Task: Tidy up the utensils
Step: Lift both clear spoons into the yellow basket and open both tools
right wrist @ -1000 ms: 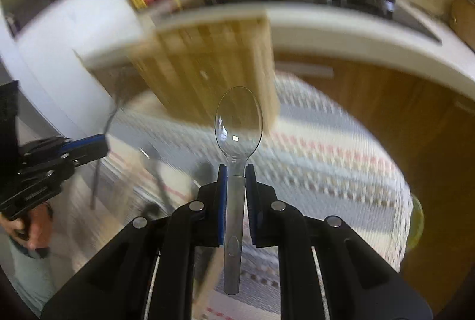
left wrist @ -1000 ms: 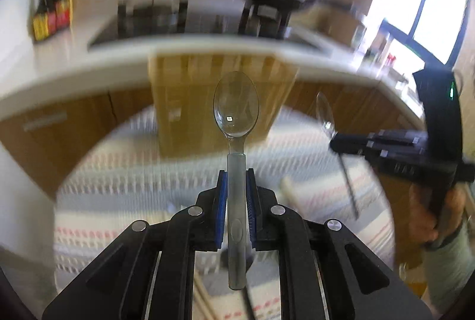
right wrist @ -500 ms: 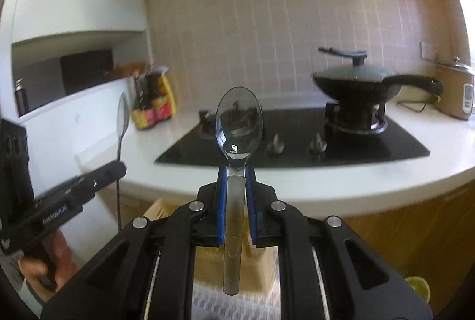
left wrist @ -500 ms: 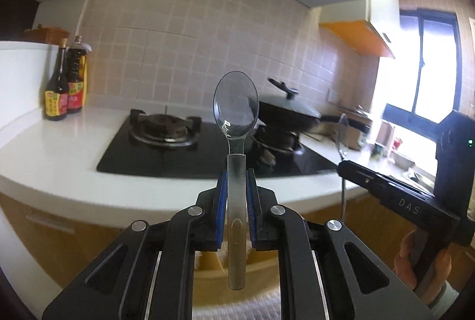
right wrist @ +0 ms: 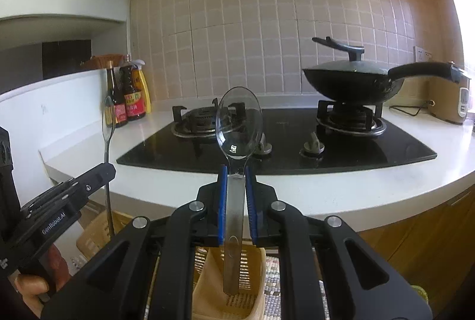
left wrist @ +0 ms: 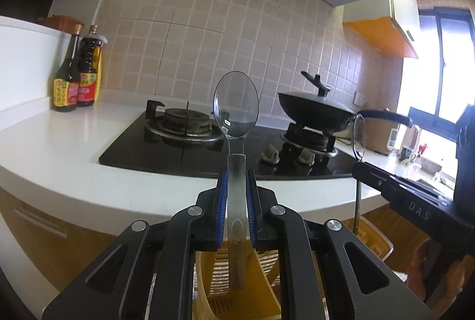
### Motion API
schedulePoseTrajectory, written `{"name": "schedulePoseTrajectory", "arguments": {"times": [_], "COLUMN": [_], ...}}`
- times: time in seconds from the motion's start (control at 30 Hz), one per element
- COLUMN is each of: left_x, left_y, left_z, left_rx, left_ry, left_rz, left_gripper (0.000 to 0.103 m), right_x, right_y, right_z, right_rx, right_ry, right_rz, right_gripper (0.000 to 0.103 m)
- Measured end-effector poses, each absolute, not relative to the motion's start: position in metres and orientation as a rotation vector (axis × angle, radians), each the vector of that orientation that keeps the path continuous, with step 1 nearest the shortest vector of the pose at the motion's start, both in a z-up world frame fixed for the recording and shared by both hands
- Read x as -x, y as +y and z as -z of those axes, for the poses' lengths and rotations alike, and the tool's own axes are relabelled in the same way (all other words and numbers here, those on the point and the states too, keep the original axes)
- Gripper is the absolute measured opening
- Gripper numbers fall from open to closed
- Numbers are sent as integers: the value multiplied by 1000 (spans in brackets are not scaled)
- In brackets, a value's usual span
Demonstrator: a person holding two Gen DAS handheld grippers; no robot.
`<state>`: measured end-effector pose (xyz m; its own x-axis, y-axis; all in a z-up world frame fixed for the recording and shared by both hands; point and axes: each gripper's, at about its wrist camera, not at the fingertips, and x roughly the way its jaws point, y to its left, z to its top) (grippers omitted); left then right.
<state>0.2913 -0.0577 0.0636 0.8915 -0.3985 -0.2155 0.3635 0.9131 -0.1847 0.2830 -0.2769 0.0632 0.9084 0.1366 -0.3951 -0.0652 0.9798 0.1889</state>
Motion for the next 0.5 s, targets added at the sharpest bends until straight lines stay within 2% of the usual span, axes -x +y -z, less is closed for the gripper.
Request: {"name": "schedulePoseTrajectory", "arguments": {"times": [0.27, 0.33, 0.47, 0.5], "left_x": [-282, -278, -271, -268], "left_y": [-53, -51, -42, -38], "left_z": [-49, -48, -49, -49], "left_rx": [132, 123, 153, 163], "left_ry": [252, 258, 285, 288], "left_rz": [387, 390, 400, 402], "left_gripper": [12, 19, 25, 31], "right_x": [-270, -266, -255, -250], "right_y": [-277, -277, -278, -278], "right_z": [-55, -54, -53, -54], "right_rx": [-188, -194, -205, -200], "right_ry": [420, 434, 457, 462], "right_rz": [-114, -130, -156, -160], "right_gripper": [11, 11, 12, 13]}}
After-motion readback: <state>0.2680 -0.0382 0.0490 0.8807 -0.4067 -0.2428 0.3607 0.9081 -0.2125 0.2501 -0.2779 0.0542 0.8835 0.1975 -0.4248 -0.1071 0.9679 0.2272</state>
